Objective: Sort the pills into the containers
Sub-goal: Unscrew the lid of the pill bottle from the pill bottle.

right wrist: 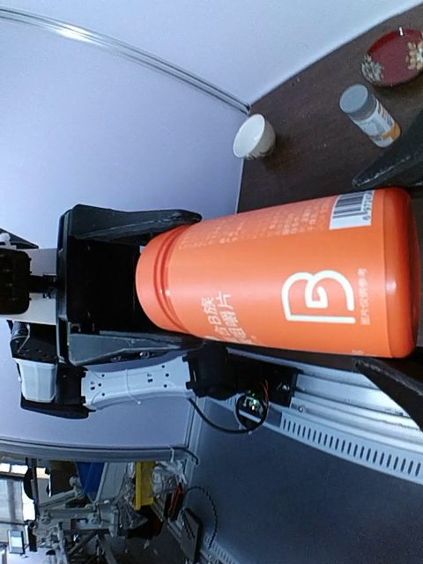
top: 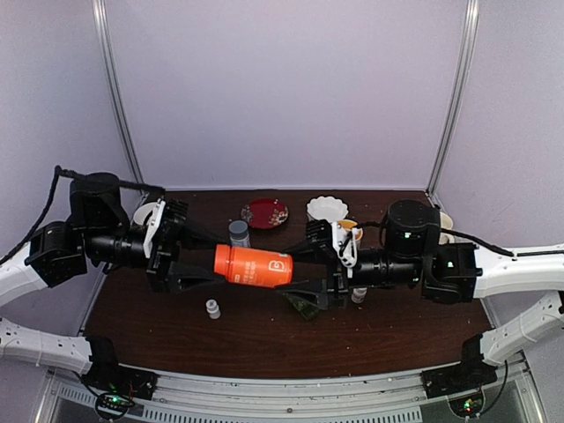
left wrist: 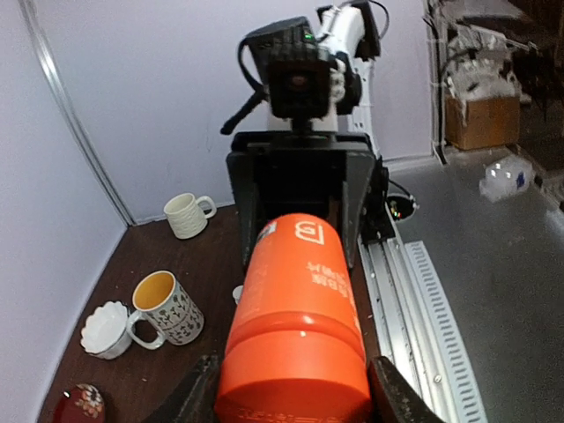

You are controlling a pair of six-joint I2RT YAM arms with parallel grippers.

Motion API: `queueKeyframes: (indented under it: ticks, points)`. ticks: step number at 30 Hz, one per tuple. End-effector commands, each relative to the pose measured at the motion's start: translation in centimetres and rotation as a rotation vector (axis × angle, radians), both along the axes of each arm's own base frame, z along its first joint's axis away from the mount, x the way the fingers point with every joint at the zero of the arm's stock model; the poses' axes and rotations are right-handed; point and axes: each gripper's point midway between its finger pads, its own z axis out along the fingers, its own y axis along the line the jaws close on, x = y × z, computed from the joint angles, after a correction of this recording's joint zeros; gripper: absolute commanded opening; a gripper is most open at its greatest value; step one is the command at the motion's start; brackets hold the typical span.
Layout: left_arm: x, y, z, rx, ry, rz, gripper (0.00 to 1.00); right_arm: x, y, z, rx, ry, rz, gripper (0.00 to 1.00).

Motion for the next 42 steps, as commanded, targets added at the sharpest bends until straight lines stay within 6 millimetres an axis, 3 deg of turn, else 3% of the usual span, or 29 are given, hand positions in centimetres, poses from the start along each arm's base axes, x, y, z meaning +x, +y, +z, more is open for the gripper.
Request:
queueKeyframes:
  ticks: [1, 4, 7, 13, 17, 18, 22, 24, 30, 33, 36, 40, 42]
  points:
    - [3.4, -0.5, 7.2, -0.243, 0.349, 0.224, 0.0, 2.5, -0.4, 0.6, -0.034, -0.298, -0.157, 0.0]
    - [6.3, 0.2, 7.2, -0.239, 0.601, 0.441, 0.0, 4.2, -0.9, -0.1, -0.092, -0.425, -0.29, 0.0]
    - [7.0, 0.6, 6.9, -0.253, 0.826, 0.53, 0.0, 5.3, -1.6, 0.5, -0.062, -0.509, -0.4, 0.0]
    - [6.9, -0.2, 3.7, -0.35, 1.344, 0.483, 0.0, 6.1, -2.5, 0.6, -0.043, -0.624, -0.521, 0.0]
    - [6.3, -0.1, 4.3, -0.409, 1.441, 0.409, 0.02, 6.1, -2.9, 0.1, -0.042, -0.642, -0.547, 0.0]
    - [6.4, 0.1, 4.6, -0.421, 1.432, 0.416, 0.12, 6.1, -3.0, 0.0, -0.039, -0.633, -0.547, 0.0]
    - [6.8, 0.9, 5.7, -0.42, 1.244, 0.455, 0.77, 5.5, -3.1, 0.2, 0.003, -0.517, -0.519, 0.0]
    - [7.0, 1.6, 6.4, -0.391, 1.079, 0.489, 0.95, 4.9, -3.1, 0.2, 0.007, -0.443, -0.483, 0.0]
    - [8.2, 4.1, 7.2, -0.374, 0.653, 0.588, 0.98, 3.5, -3.4, 0.2, 0.062, -0.257, -0.403, 0.0]
    - [6.4, 3.4, 7.5, -0.316, 0.369, 0.449, 0.97, 3.5, -3.5, 0.7, 0.082, -0.121, -0.397, 0.0]
    - [3.9, 2.2, 5.9, -0.202, 0.043, 0.257, 0.97, 2.1, -3.0, 1.3, 0.11, -0.032, -0.297, 0.0]
    - [0.7, 1.7, 1.1, -0.045, -0.367, -0.012, 0.98, 0.7, -2.7, 2.2, 0.148, 0.055, -0.215, 0.0]
    - [0.1, 1.7, 0.5, -0.046, -0.485, -0.062, 0.97, 0.2, -2.7, 2.4, 0.157, 0.088, -0.19, 0.0]
